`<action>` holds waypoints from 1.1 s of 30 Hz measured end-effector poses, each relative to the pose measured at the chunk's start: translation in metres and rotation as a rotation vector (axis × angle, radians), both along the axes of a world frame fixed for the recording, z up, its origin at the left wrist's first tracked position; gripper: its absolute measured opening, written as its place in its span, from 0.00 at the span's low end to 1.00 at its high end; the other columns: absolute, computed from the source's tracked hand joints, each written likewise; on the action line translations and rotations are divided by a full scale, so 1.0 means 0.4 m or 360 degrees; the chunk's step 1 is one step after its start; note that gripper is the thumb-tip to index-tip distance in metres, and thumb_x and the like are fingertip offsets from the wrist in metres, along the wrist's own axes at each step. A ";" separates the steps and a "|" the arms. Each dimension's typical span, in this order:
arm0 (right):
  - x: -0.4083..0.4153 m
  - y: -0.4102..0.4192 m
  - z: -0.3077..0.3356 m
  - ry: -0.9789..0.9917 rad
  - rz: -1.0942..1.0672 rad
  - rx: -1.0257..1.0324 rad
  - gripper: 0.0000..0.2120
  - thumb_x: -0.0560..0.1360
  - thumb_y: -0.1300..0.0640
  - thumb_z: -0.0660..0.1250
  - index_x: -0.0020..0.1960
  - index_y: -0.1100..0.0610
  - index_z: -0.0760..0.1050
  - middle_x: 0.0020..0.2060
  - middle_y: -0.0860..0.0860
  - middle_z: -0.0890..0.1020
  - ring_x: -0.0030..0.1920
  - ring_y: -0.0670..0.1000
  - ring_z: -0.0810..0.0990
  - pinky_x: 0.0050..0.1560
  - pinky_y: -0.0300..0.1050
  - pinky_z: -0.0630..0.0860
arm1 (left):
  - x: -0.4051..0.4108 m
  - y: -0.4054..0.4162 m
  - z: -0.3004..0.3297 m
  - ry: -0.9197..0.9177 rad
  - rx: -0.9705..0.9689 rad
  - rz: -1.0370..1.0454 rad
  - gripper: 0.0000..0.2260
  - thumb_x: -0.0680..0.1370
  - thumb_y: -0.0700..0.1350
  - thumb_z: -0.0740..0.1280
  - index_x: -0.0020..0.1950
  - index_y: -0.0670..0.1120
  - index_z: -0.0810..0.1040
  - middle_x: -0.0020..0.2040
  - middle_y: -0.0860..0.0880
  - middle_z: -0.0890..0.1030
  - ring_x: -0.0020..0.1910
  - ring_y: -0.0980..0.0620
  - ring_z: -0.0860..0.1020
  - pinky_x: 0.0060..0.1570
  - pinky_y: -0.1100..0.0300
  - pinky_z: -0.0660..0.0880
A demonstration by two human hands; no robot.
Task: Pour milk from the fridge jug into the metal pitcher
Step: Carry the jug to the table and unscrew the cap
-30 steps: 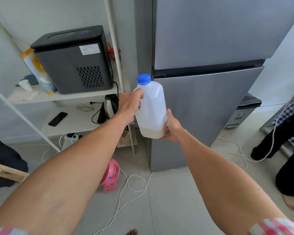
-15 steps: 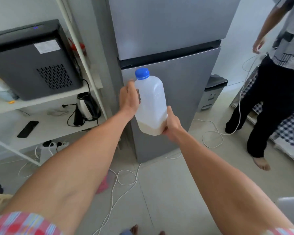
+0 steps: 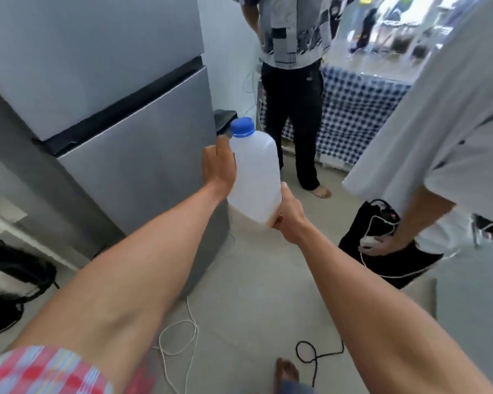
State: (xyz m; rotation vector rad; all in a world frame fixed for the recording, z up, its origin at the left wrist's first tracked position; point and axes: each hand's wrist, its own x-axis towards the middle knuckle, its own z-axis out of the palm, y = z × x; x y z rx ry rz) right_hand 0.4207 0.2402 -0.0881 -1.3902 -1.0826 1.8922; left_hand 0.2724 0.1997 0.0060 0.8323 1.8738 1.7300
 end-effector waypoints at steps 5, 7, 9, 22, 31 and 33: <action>0.205 -0.050 -0.002 -0.0009 -0.0421 0.0050 0.24 0.81 0.34 0.56 0.60 0.49 0.80 0.58 0.52 0.84 0.56 0.55 0.83 0.58 0.61 0.81 | 0.183 0.069 -0.009 -0.0042 0.0025 -0.0415 0.17 0.71 0.57 0.56 0.26 0.52 0.59 0.26 0.47 0.63 0.31 0.46 0.63 0.33 0.48 0.62; 0.302 -0.081 0.001 0.0019 -0.0602 0.0054 0.20 0.81 0.36 0.57 0.53 0.48 0.80 0.53 0.50 0.85 0.55 0.55 0.83 0.57 0.59 0.81 | 0.282 0.079 -0.013 -0.0061 0.0012 -0.0584 0.18 0.72 0.56 0.57 0.25 0.51 0.60 0.25 0.49 0.65 0.30 0.47 0.64 0.35 0.48 0.64; 0.398 -0.115 0.001 0.0047 -0.0800 0.0044 0.17 0.82 0.38 0.60 0.51 0.49 0.80 0.52 0.51 0.85 0.56 0.56 0.83 0.58 0.59 0.80 | 0.387 0.079 -0.007 -0.0095 0.0039 -0.0725 0.16 0.72 0.54 0.56 0.25 0.51 0.61 0.25 0.50 0.66 0.30 0.47 0.66 0.35 0.48 0.65; 0.985 -0.469 0.009 -0.0043 -0.1785 0.0050 0.25 0.81 0.37 0.59 0.66 0.52 0.80 0.61 0.53 0.84 0.55 0.54 0.83 0.40 0.49 0.82 | 1.097 -0.053 -0.013 -0.0220 -0.0005 -0.1720 0.15 0.73 0.54 0.58 0.28 0.48 0.66 0.25 0.49 0.69 0.29 0.47 0.67 0.33 0.52 0.63; 1.343 -0.833 0.025 -0.0024 -0.2364 0.0083 0.23 0.82 0.41 0.60 0.68 0.54 0.77 0.61 0.53 0.82 0.59 0.56 0.82 0.52 0.58 0.83 | 1.567 -0.344 0.011 -0.0255 -0.0076 -0.2326 0.17 0.72 0.53 0.57 0.24 0.49 0.61 0.24 0.49 0.65 0.28 0.48 0.61 0.32 0.53 0.59; 1.408 -0.914 0.031 -0.0028 -0.2454 0.0103 0.23 0.82 0.42 0.59 0.68 0.55 0.77 0.61 0.53 0.83 0.59 0.57 0.82 0.53 0.58 0.83 | 1.655 -0.421 0.021 -0.0261 -0.0087 -0.2404 0.15 0.71 0.53 0.57 0.26 0.50 0.62 0.26 0.48 0.65 0.29 0.47 0.61 0.33 0.53 0.60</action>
